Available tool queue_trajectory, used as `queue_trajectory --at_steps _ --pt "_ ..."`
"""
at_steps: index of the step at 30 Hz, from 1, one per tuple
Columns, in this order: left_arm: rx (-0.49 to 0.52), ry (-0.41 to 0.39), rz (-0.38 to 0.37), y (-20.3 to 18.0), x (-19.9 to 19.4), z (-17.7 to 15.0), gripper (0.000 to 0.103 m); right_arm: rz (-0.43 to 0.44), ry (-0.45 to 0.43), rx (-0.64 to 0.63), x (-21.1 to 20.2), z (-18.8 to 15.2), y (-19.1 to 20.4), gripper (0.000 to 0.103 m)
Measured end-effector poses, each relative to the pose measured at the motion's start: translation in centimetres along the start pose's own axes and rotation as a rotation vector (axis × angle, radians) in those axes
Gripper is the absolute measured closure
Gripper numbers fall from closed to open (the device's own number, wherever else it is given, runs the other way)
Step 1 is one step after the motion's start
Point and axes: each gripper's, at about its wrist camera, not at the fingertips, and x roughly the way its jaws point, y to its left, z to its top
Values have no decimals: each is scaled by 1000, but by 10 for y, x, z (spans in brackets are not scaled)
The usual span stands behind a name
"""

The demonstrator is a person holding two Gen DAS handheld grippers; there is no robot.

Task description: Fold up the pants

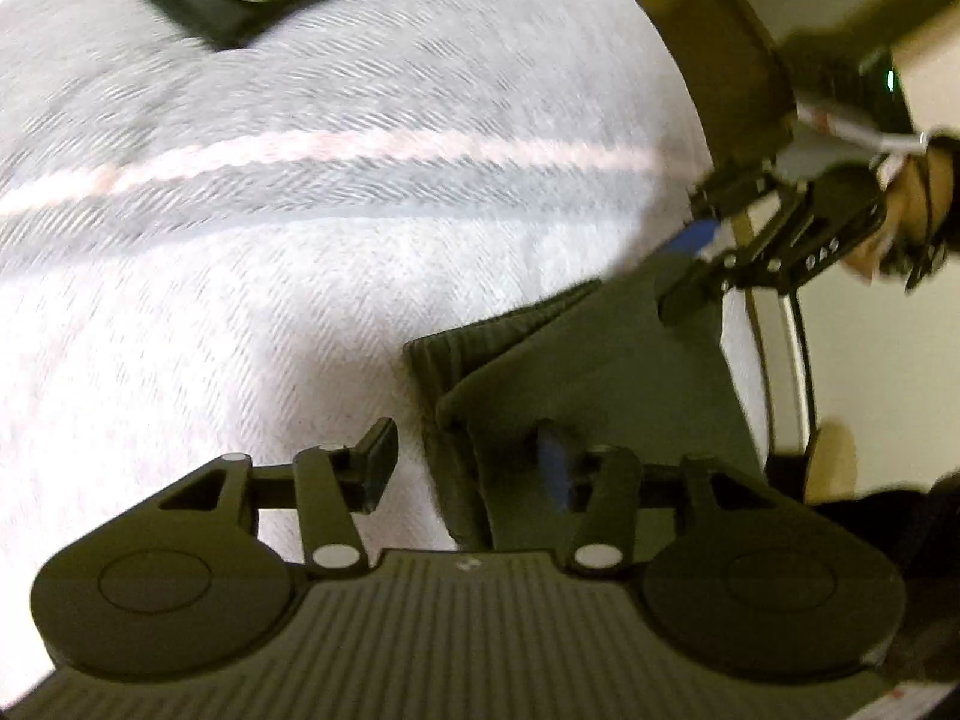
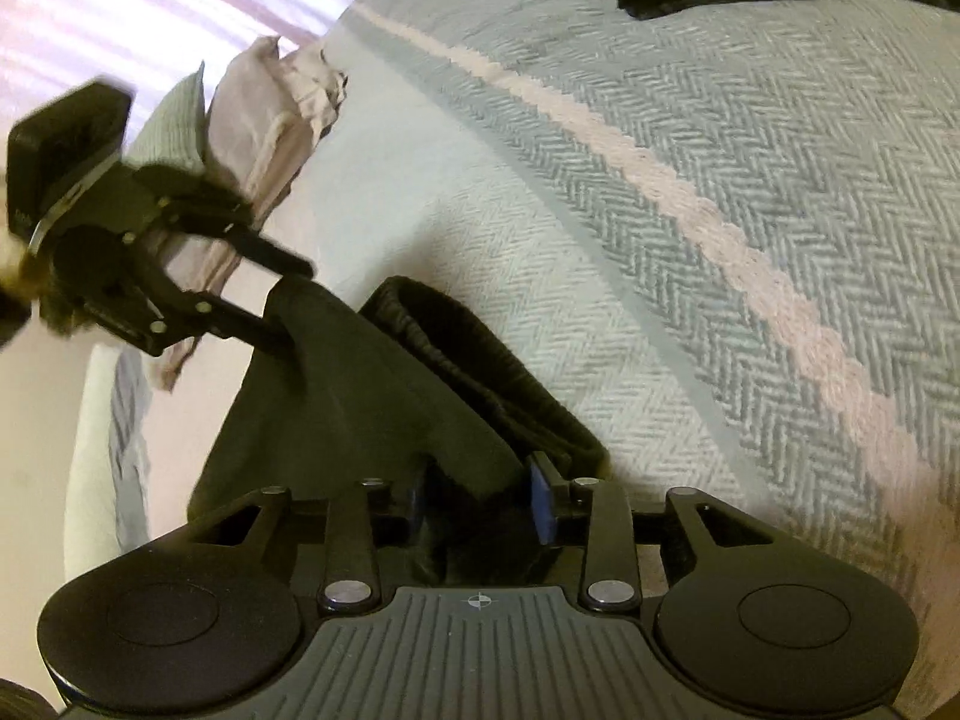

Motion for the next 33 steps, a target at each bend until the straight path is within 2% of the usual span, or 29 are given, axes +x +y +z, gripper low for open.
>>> queue_trajectory --at_steps 3,4,6,9,14,16,17,18,19,20,22,24,28,31,33 --pt "-92 -46 -28 5 2 -9 64 1 -30 49 -9 -7 1 74" --pt "-105 -55 -36 6 7 -9 75 1 -33 66 -10 -8 0 76" --pt "-115 -75 -43 7 15 -5 84 1 -45 97 -7 -2 -2 82" --pt "-110 -105 -27 8 21 0 84 -17 -79 114 -7 2 -9 83" --pt "-160 -76 -13 24 52 9 84 -43 -83 187 20 2 -36 83" --pt "-171 -86 -11 26 47 6 77 -61 -79 147 20 6 -33 81" --pt "-167 -95 -1 24 41 3 74 -74 -81 116 17 7 -28 77" --pt "-170 -108 9 23 34 -2 67 -93 -86 92 14 7 -22 69" --pt "-178 -121 19 22 27 -7 65 -123 -92 67 10 5 -15 65" --pt "-180 -140 36 21 17 -15 65 -162 -109 39 5 1 -5 60" --pt "-179 -174 87 15 -6 -34 73 -227 -145 -1 -5 -10 14 57" --pt "-179 -213 122 7 -32 -63 73 -294 -192 -27 -15 -28 40 55" --pt "-165 -285 175 -19 -72 -141 73 -387 -285 -71 -29 -77 101 52" --pt "-154 -307 194 -44 -77 -199 71 -416 -318 -88 -19 -125 149 51" --pt "-133 -313 214 -64 -70 -238 71 -420 -299 -107 3 -157 179 50"
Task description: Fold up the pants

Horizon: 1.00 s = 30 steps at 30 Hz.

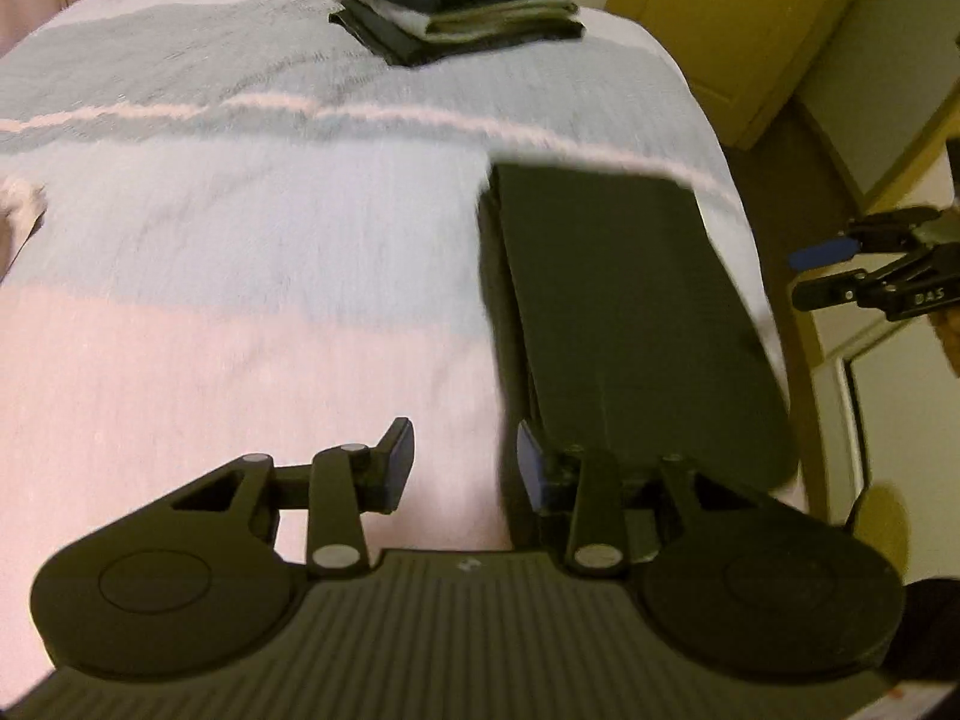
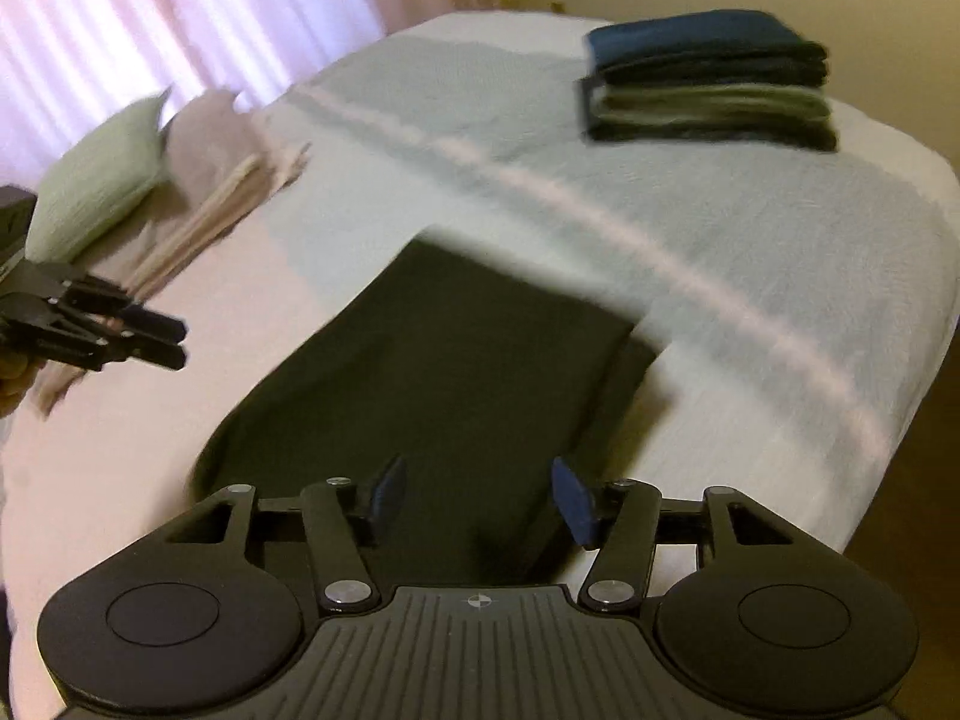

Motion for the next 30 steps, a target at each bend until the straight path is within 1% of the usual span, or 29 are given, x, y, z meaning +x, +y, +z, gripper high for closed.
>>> queue_trajectory --at_steps 2,4,6,9,10,12,13,14,15,16,17,19,20,21,23,25,26,27,28,30 --pt "19 10 -4 -18 0 -35 71 11 35 -39 9 -28 35 50" --pt "69 6 4 -39 6 -67 69 8 63 -78 21 -48 61 50" --pt "118 -6 22 -60 20 -92 67 -1 70 -115 35 -63 80 47" --pt "159 -63 81 -81 44 -114 61 -18 66 -166 58 -76 95 43" --pt "161 -83 90 -85 50 -118 60 -29 66 -188 67 -78 99 42" --pt "142 -124 145 -90 61 -120 61 -51 58 -238 80 -80 104 41" --pt "110 -142 151 -89 64 -119 64 -58 55 -262 84 -82 106 41" --pt "74 -156 157 -85 66 -118 69 -63 52 -287 90 -82 105 41" --pt "49 -157 156 -79 66 -118 82 -64 52 -308 92 -84 105 40" --pt "25 -153 133 -69 62 -117 91 -64 53 -327 95 -83 106 40" --pt "3 -144 94 -59 59 -116 92 -61 56 -344 97 -84 105 40" --pt "12 -132 61 -31 46 -113 98 -53 65 -358 97 -85 101 40" --pt "5 -119 29 -16 44 -109 100 -53 70 -368 97 -85 100 40" --pt "-1 -97 -6 -3 45 -104 100 -49 72 -374 97 -85 100 40" --pt "30 -52 -72 10 52 -93 100 -46 73 -376 98 -83 100 40" --pt "88 -25 -103 10 58 -90 101 -52 80 -367 97 -83 100 40" --pt "101 -15 -128 10 58 -92 100 -56 83 -364 97 -83 101 40" --pt "98 -18 -141 15 51 -101 97 -56 86 -365 97 -83 101 40" --pt "68 -21 -155 22 47 -104 100 -57 87 -366 96 -83 101 40" --pt "14 -21 -111 35 38 -111 101 -65 96 -357 93 -83 100 40"
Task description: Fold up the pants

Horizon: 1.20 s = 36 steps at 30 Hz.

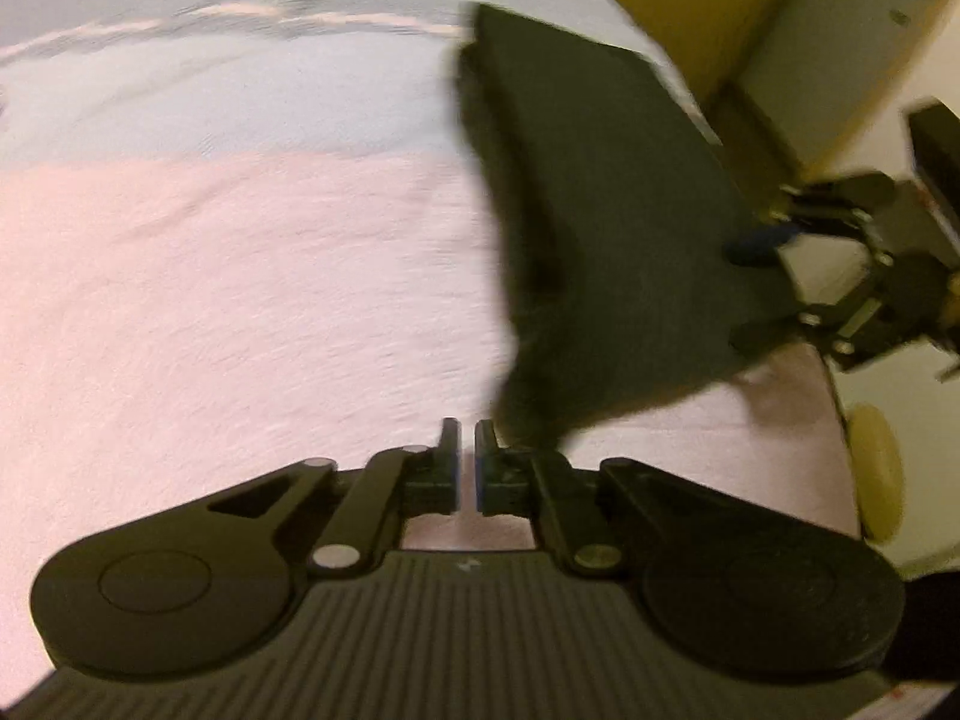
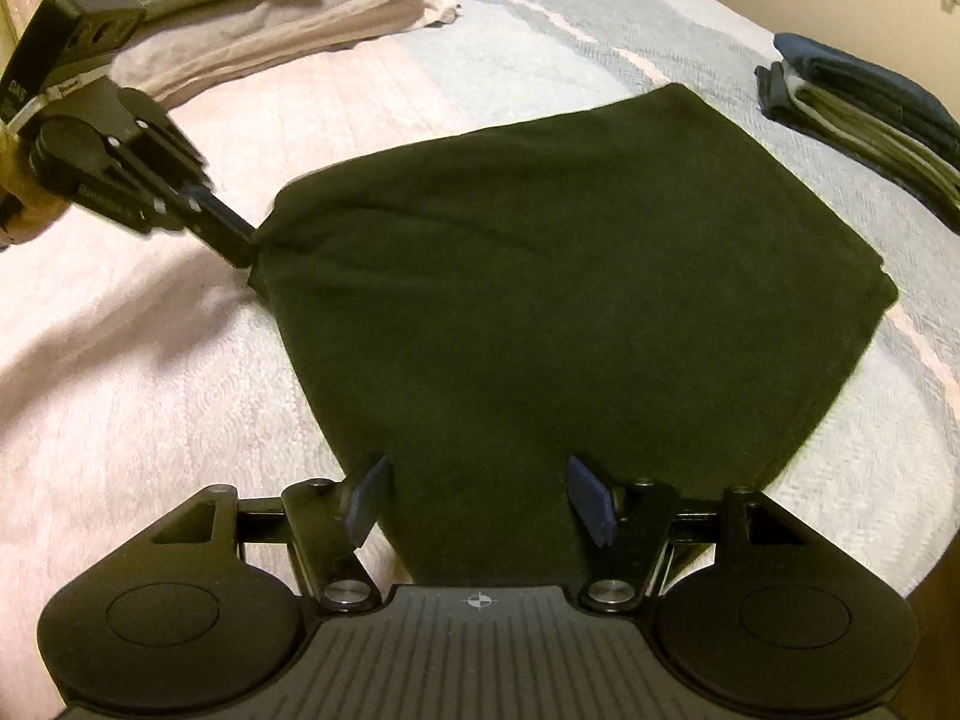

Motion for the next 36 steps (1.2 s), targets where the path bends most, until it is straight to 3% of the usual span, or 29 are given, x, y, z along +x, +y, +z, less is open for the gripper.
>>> queue_trajectory --at_steps 3,5,7,10,15,25,36 --pt "-53 -13 -9 1 -14 -3 101 -6 1 40 -6 -2 -2 40" --pt "-67 -29 -54 -7 -18 0 95 -18 7 51 -7 -1 -1 40" --pt "-128 -52 -84 -11 -15 4 80 -27 8 65 -9 0 1 40" --pt "-184 -68 -115 -12 -3 10 76 -38 13 75 -8 2 1 40" --pt "-164 -31 -87 -9 14 12 74 -38 18 59 -6 1 5 39" --pt "-74 19 -38 -22 14 16 89 -41 37 61 -4 6 10 37" --pt "-42 26 -30 -24 16 18 92 -48 47 61 -3 7 10 36"
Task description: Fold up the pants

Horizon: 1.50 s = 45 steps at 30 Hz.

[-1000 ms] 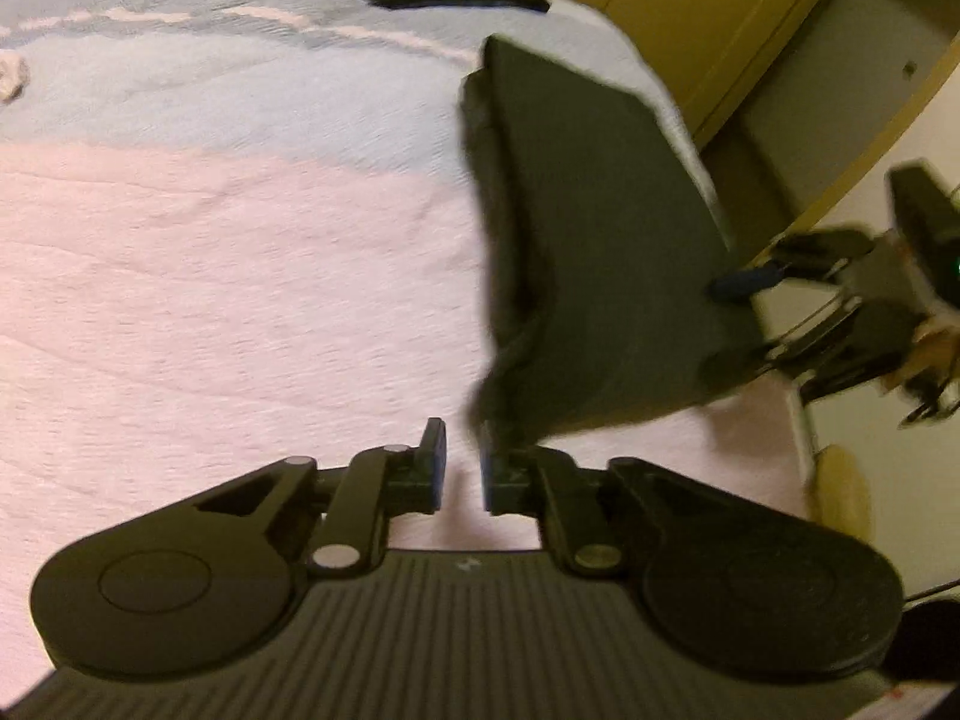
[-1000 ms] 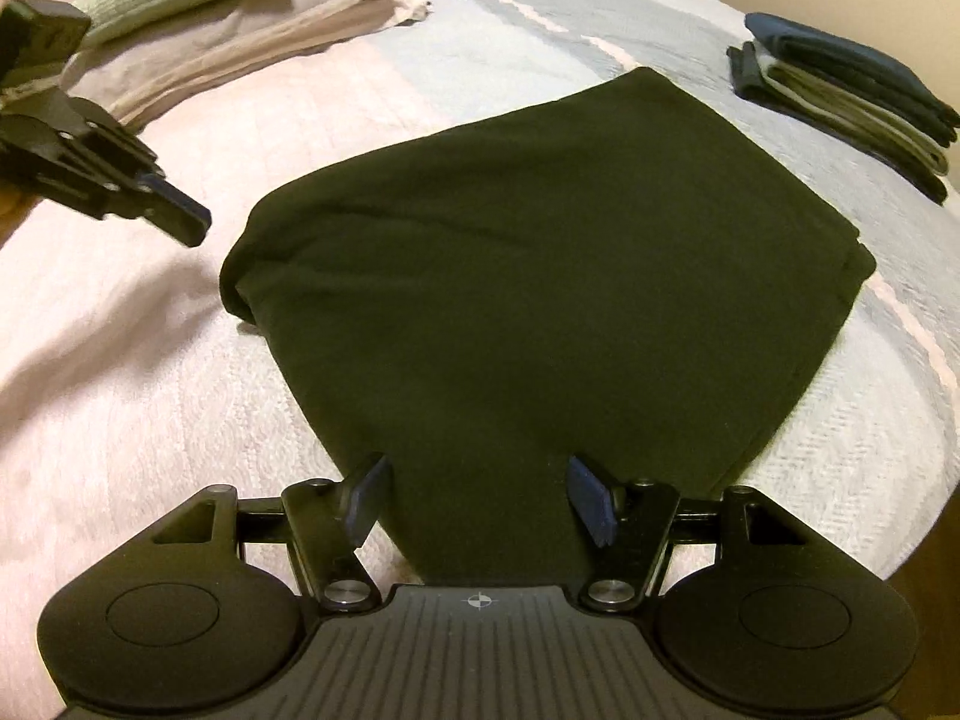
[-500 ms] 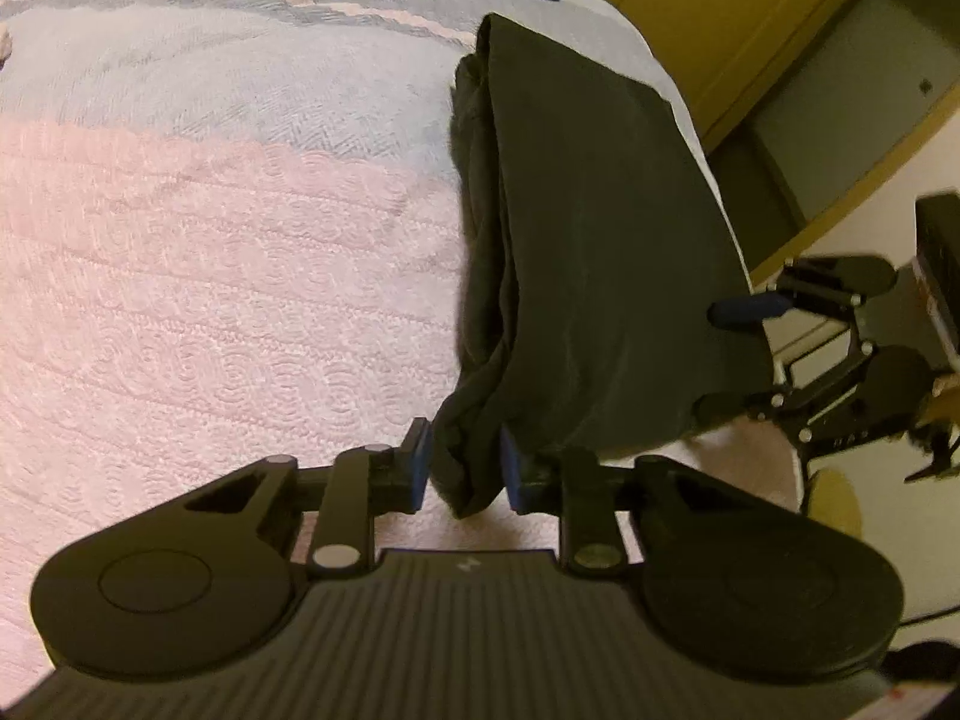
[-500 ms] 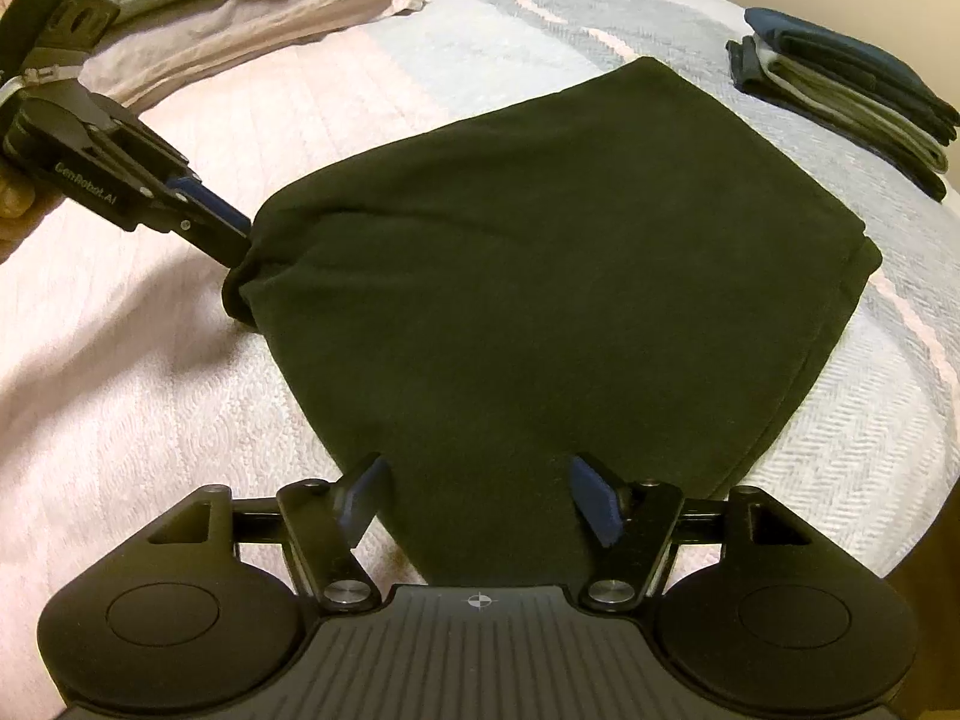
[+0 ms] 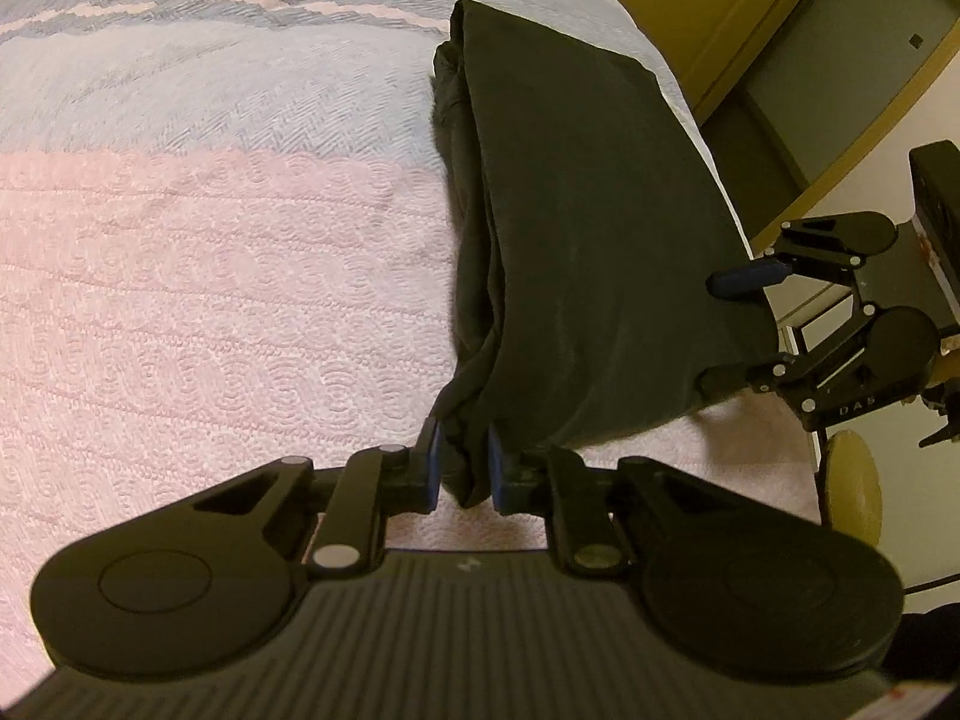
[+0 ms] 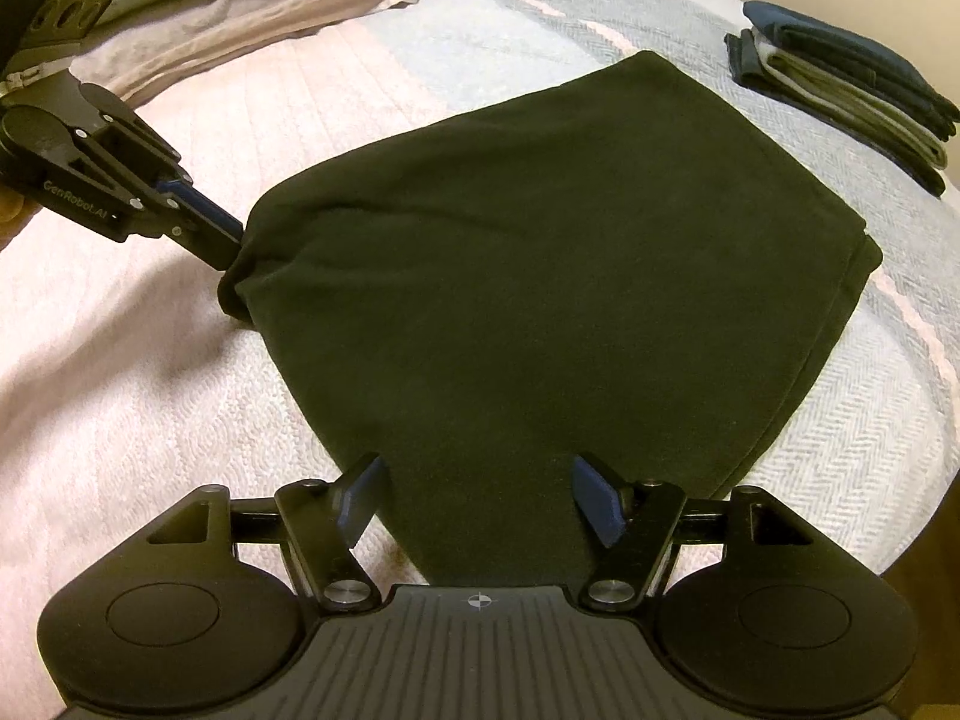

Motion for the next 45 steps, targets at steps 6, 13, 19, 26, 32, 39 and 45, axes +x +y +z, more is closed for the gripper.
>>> queue_trajectory --at_steps 6,13,19,26,32,39,45 --pt "-8 -22 56 18 -13 -5 94 8 1 6 -3 0 -4 36" --pt "125 8 61 -10 -13 -38 77 -9 -12 3 -4 -6 -2 36" --pt "221 -62 143 -38 18 -39 77 -24 -11 -6 -1 -6 1 35" --pt "479 -31 152 -44 5 -27 92 0 -20 -18 -6 -11 -3 35" --pt "733 43 123 -46 4 -14 92 25 -28 11 -10 -9 -7 35" --pt "387 48 32 -12 -6 -11 92 39 -27 19 -15 -9 -6 35" --pt "168 -18 1 0 -36 -13 92 35 -29 47 -16 -8 -5 35"
